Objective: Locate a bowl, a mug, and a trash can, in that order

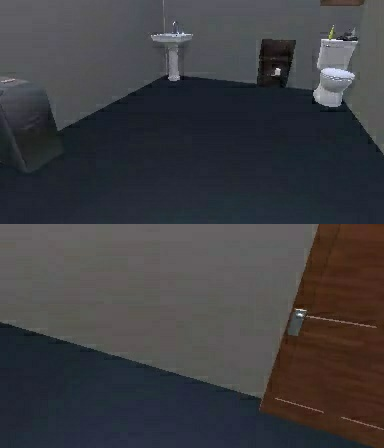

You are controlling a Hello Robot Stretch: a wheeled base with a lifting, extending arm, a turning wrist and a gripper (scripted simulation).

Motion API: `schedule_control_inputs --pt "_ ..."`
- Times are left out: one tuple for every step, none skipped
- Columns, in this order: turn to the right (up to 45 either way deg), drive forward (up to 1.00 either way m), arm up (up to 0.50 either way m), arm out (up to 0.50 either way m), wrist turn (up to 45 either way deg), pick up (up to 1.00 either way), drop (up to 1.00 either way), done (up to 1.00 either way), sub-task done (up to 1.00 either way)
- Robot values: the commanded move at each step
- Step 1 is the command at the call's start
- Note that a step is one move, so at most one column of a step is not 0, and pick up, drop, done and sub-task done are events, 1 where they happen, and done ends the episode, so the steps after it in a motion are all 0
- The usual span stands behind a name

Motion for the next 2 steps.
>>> schedule_control_inputs --pt "-21.0 0.0 0.0 0.0 0.0 0.0 0.0 0.0 0.0" --pt "0.0 0.5 0.0 0.0 0.0 0.0 0.0 0.0 0.0"
